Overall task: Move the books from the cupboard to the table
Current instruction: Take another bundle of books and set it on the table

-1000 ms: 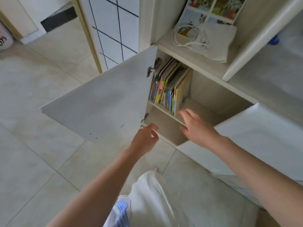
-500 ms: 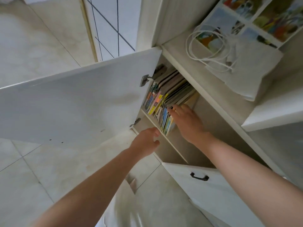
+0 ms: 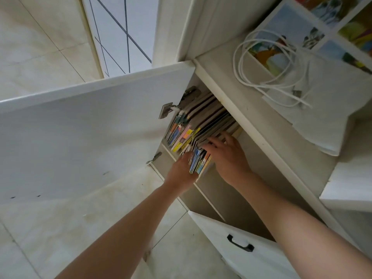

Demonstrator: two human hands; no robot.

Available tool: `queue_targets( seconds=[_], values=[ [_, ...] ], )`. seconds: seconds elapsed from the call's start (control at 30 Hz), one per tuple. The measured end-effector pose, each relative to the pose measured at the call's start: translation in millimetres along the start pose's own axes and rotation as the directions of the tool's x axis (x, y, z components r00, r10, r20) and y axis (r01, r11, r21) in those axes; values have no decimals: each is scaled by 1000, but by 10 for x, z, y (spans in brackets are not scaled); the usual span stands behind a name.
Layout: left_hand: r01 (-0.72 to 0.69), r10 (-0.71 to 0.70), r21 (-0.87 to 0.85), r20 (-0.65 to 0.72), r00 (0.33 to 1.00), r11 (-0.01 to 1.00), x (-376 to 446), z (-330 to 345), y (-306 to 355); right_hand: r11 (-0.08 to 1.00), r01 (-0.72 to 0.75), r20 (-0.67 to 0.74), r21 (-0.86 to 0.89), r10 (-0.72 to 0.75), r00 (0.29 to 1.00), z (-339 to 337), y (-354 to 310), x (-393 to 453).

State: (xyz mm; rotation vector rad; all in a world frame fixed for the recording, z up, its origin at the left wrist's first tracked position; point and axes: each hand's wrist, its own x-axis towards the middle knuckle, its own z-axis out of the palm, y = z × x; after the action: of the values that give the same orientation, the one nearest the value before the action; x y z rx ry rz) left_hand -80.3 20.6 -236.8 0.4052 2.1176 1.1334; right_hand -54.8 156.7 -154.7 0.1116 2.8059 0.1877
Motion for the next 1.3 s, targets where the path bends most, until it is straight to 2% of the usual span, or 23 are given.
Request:
queue_targets(
  seconds=[0.2, 0.3, 0.5, 0.8, 0.97, 1.1, 1.3],
  values=[
    [-68, 60, -78, -97, 993, 995, 49, 197, -38, 998, -40, -83, 57, 45, 996, 78, 8, -40],
    [-92, 73, -110, -166, 983, 990, 49, 316, -60, 997, -46, -77, 62, 51, 996, 138, 13, -76],
    [-157, 134, -79, -243, 961, 984, 58, 487, -96, 992, -83, -121, 99, 95, 988, 189, 33, -152],
    [-131, 98, -126, -235, 967, 983, 209, 801, -12, 992, -90, -104, 85, 98, 990, 236, 99, -317],
    [-166, 132, -43, -426, 895, 985, 350, 929, -22, 994, -87, -114, 62, 94, 989, 306, 116, -363],
    [-186, 155, -29, -442, 884, 982, 307, 905, -60, 998, -50, -173, 40, 57, 983, 287, 68, -400],
    [-187, 214, 103, -454, 865, 977, -88, 638, -374, 993, 84, -297, 88, -54, 953, 227, -203, -610]
  ],
)
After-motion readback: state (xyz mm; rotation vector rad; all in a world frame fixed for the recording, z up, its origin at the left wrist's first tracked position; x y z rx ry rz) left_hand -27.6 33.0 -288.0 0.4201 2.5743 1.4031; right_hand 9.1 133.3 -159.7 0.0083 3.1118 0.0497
